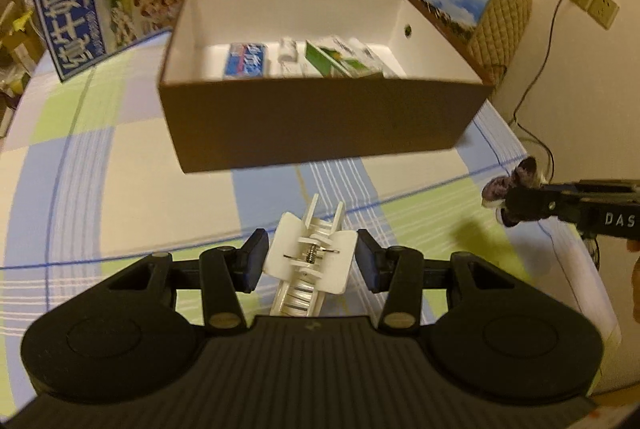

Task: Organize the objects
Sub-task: 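Lift and carry the scrunchie and clip rack over the brown box with both grippers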

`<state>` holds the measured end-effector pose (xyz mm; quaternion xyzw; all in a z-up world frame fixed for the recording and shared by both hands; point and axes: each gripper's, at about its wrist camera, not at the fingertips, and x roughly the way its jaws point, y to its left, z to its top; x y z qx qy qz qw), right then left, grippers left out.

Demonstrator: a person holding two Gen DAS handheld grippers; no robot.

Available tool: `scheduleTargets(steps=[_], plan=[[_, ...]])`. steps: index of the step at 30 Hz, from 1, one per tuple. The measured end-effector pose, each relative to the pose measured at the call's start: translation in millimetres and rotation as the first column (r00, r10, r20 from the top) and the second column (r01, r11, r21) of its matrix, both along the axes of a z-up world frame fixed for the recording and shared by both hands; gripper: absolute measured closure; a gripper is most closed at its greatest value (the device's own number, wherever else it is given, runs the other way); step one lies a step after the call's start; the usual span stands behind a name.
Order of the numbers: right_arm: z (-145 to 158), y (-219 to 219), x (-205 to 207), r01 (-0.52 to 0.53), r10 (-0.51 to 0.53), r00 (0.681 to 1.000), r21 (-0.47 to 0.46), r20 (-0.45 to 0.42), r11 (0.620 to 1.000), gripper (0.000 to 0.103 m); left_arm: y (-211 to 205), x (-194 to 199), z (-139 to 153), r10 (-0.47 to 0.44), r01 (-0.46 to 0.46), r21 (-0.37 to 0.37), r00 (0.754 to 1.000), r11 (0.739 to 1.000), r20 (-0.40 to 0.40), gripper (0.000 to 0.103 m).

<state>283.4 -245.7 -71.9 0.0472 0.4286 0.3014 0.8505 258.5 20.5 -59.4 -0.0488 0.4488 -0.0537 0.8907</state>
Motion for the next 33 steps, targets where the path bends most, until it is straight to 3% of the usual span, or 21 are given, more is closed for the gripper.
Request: scheduleTargets(steps=[20,33], plan=[[33,18,45,-0.042,0.038,0.994,0.034,0.1,0.999,0.084,16,52,52,0.027,-0.031,0.024,0.99,0.999,0.135,0.061],[47,27,90,-0.013,0.005,0.989,0.05,0.146,0.999,0.084,22,111,55,0.036,-0.043,0.048,0.991,0.998,0.129,0.061]])
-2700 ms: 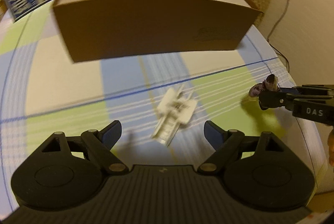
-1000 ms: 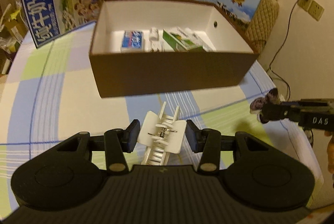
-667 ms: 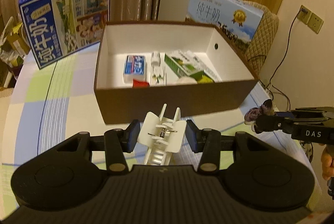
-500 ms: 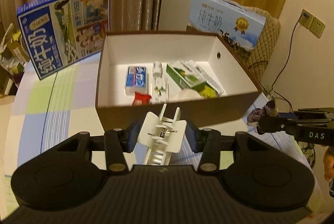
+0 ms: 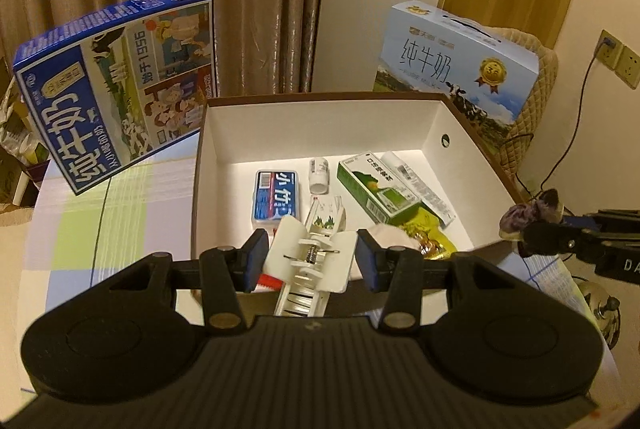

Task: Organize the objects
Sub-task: 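Lift and carry the scrunchie and clip rack over the brown box with both grippers, then lower both grippers into the box and open them to release scrunchie and rack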

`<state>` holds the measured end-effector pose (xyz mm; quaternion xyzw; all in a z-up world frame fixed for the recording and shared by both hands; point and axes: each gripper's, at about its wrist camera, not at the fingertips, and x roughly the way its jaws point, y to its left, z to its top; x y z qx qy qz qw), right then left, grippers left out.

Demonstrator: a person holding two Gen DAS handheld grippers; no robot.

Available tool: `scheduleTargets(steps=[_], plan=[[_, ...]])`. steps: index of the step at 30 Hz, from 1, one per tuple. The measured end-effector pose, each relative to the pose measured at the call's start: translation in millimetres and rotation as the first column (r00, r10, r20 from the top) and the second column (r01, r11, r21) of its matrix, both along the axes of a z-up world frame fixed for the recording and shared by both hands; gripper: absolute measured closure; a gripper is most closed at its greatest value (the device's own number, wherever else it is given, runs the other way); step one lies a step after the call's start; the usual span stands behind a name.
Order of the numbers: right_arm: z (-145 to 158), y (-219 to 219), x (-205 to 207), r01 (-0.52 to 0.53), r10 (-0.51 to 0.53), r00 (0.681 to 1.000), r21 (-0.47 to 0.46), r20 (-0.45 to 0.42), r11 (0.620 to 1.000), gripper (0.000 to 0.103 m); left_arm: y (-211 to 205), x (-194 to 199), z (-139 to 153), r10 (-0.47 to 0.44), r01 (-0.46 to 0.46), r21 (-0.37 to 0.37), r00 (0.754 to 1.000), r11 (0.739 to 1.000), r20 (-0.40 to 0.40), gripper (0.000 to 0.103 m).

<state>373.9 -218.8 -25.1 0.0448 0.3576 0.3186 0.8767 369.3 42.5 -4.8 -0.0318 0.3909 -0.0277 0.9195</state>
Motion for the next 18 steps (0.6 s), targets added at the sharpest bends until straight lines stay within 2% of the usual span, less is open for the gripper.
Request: scheduleTargets(steps=[9,18], plan=[[-11,14,49,0.03,-0.03,1.0,-0.083,0.002,0.996,0.084,-11,49,-15,-0.014,0.015,0.004,0.999,1.0,-0.041,0.061],[-41,19,86,0.041,-0.053,0.996,-0.176,-0.07,0.984,0.084,-10,75,-37,-0.012,0.013,0.006,0.996,1.0,-0.091,0.061]])
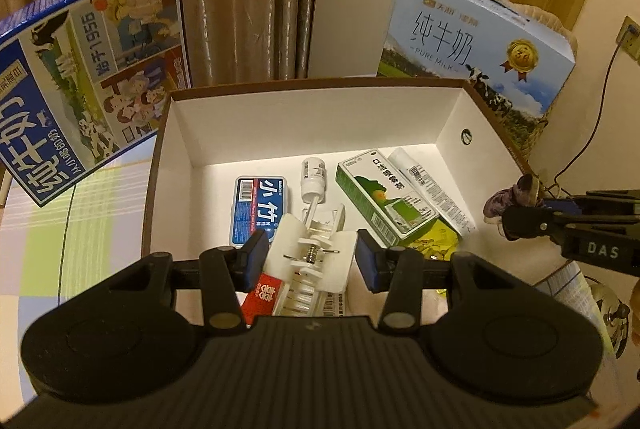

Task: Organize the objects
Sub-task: 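Lower both grippers into the box and open them to release scrunchie and rack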

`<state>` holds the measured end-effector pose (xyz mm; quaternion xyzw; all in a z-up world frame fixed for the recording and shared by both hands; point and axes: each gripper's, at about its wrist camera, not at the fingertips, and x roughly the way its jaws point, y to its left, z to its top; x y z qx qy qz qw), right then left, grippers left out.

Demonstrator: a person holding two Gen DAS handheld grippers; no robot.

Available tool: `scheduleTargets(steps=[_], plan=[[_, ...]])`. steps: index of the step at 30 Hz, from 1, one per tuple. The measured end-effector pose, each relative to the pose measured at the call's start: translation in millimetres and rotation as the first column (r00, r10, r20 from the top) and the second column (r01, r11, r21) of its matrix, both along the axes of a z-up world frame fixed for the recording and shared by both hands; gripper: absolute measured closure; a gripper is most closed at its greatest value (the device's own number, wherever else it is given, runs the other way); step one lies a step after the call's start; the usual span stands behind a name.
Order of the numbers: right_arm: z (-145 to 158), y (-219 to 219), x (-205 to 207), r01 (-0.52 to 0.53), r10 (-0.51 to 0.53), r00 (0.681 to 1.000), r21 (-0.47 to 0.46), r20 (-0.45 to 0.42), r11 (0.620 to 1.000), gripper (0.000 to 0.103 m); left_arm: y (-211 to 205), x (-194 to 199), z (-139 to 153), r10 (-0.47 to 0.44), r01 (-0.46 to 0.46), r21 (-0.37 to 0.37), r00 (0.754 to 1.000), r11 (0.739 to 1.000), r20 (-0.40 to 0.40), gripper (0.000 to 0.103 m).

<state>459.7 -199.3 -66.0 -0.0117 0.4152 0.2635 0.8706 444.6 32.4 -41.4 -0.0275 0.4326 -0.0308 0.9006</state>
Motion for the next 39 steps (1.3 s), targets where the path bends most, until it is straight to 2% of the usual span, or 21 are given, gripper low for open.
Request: scheduleTargets(steps=[6,9,12,14,17,32,35,37,39], plan=[[-15,5,15,0.022,-0.023,0.999,-0.052,-0.033,0.998,0.084,2,6,-7,0.003,-0.003,0.002,1.0,1.0,-0.016,0.061],[-18,7,17,0.028,-0.029,0.999,-0.079,-0.016,0.997,0.081,3,7,-8,0.004,-0.004,0.002,1.0,1.0,-0.018,0.061],[-17,9,19,0.028,-0.028,1.0,-0.082,0.005,0.996,0.061,3,8,-9,0.005,-0.005,0.003,1.0,1.0,-0.019,0.061],[-14,8,18,0.024,-0.022,0.999,-0.065,0.027,0.998,0.052,4,9,-10,0.008,-0.008,0.003,1.0,1.0,-0.021,0.061],[-8,8,16,0.027,-0.025,0.999,-0.042,0.045,0.999,0.046,6,9,-11,0.013,-0.013,0.004,1.0,1.0,-0.023,0.061],[-12,-5,-2,0.045,-0.045,0.999,0.007,-0.019,0.999,0.045,18,22,-33,0.056,-0.053,0.041,0.995,0.998,-0.082,0.06],[-10,-8,-8,0.049,-0.048,0.999,0.014,-0.02,0.999,0.045,18,20,-33,0.06,-0.057,0.046,0.996,0.997,-0.069,0.048],[-8,-12,-11,0.056,-0.055,0.998,0.027,-0.024,0.998,0.045,19,17,-31,0.069,-0.065,0.052,0.996,0.996,-0.064,0.036],[-5,-15,-16,0.063,-0.062,0.998,0.042,-0.03,0.997,0.045,21,13,-26,0.074,-0.072,0.04,0.996,0.997,-0.058,0.035]])
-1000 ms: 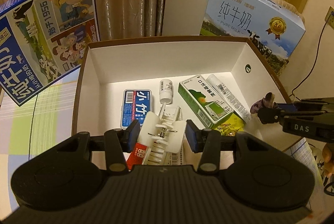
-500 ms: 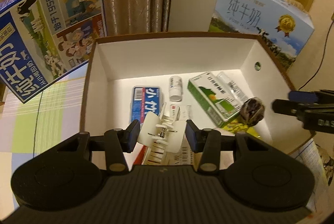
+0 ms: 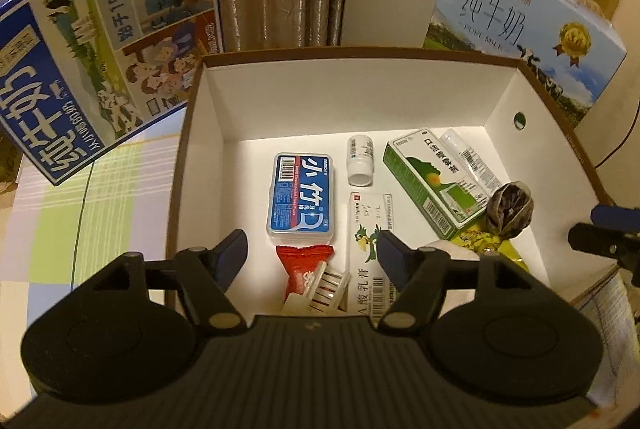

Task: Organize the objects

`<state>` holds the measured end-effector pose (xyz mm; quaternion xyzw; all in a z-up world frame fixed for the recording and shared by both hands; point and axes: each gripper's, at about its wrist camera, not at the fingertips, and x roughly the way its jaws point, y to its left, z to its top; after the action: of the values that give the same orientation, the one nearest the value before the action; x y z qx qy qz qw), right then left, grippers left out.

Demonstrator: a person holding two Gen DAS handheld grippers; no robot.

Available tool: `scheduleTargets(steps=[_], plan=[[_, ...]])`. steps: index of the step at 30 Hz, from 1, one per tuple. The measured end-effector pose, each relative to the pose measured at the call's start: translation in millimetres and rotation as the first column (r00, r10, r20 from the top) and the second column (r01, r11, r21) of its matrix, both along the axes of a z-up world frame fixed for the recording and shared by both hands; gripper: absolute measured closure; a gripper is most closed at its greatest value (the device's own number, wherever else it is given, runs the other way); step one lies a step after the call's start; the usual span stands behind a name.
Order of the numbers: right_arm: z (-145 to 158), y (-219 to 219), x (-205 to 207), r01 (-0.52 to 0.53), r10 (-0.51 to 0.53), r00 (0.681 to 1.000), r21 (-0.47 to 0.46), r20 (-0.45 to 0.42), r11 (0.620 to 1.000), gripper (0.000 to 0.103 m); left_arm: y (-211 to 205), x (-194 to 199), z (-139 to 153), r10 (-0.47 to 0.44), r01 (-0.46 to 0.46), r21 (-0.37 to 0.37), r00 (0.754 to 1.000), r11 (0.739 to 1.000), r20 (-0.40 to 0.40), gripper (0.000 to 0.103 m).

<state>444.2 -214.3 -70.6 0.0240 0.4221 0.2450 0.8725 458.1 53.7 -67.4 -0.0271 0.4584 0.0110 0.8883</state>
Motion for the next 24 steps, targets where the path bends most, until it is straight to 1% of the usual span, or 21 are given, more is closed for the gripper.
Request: scheduleTargets(steps=[3,5,7,9,11,15,21,24], plan=[[5,-4,-8,0.012,-0.012,1.0,0.015,-0.005,1.0,0.044,2,-11,10,0.005,-0.005,-0.014,1.0,1.0,0.017,0.023],[8,-7,-15,0.017,-0.016,1.0,0.027,-0.008,0.999,0.044,1,-21,17,0.002,-0.001,-0.014,1.0,1.0,0.028,0.023],[13,-11,-23,0.023,-0.022,1.0,0.042,-0.011,0.999,0.044,-1,-32,24,0.003,-0.002,-0.017,0.999,1.0,0.033,0.018],[18,-14,-31,0.028,-0.028,1.0,0.054,-0.01,0.998,0.044,-2,-46,32,0.006,-0.005,-0.024,0.999,1.0,0.046,0.017],[23,-16,-40,0.03,-0.029,1.0,0.065,-0.01,0.997,0.044,-4,-60,40,0.019,-0.017,-0.034,0.998,0.999,0.057,0.012],[35,-20,-59,0.025,-0.025,1.0,0.08,-0.005,0.996,0.044,-10,-90,55,0.038,-0.034,-0.048,0.996,0.998,0.078,0.009],[52,-27,-94,0.01,-0.01,1.0,0.095,0.0,0.995,0.044,-22,-134,74,0.061,-0.059,-0.03,0.992,0.998,0.106,0.008],[56,-29,-110,-0.006,0.006,1.0,0.091,-0.003,0.996,0.044,-31,-157,82,0.065,-0.064,-0.014,0.99,0.998,0.123,0.005]])
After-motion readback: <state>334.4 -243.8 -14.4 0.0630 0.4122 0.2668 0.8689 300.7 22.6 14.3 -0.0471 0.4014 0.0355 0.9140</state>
